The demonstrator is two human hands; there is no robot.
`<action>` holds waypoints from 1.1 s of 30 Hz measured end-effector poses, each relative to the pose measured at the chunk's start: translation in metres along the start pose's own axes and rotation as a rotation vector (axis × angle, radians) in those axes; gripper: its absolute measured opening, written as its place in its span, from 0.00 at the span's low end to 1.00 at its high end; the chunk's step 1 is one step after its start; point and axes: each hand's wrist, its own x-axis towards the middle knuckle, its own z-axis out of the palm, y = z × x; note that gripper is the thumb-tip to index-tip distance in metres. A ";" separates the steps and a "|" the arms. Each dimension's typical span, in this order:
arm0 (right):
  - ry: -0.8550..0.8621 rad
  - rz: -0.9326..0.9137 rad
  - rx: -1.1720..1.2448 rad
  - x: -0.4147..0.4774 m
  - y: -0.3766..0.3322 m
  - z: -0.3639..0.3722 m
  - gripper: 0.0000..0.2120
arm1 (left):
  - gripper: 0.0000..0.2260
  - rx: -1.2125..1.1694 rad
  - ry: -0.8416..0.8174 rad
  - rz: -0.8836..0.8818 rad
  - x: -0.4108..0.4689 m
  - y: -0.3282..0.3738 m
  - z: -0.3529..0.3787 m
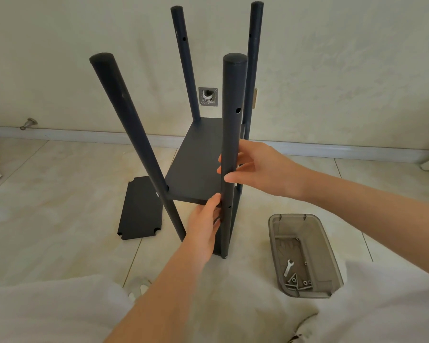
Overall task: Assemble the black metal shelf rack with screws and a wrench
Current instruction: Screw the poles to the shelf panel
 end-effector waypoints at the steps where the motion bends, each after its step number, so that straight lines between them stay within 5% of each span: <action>1: 0.008 -0.003 0.008 0.000 0.000 0.000 0.13 | 0.05 -0.013 -0.008 0.009 -0.001 0.000 0.000; 13: 0.005 -0.011 -0.031 0.001 0.006 0.005 0.14 | 0.17 0.033 -0.108 0.123 -0.001 -0.004 -0.005; 22: -0.007 0.087 0.024 -0.004 0.026 -0.002 0.08 | 0.11 0.004 -0.158 0.124 0.003 -0.009 -0.012; 25: -0.067 0.224 -0.027 -0.009 0.055 -0.003 0.09 | 0.09 -0.011 -0.176 0.114 0.004 -0.010 -0.013; 30: -0.411 0.707 -0.235 -0.016 0.128 0.004 0.17 | 0.08 -0.023 -0.178 0.104 0.005 -0.012 -0.016; 33: -0.324 0.843 -0.130 -0.018 0.166 0.017 0.13 | 0.08 -0.009 -0.164 0.093 0.008 -0.013 -0.018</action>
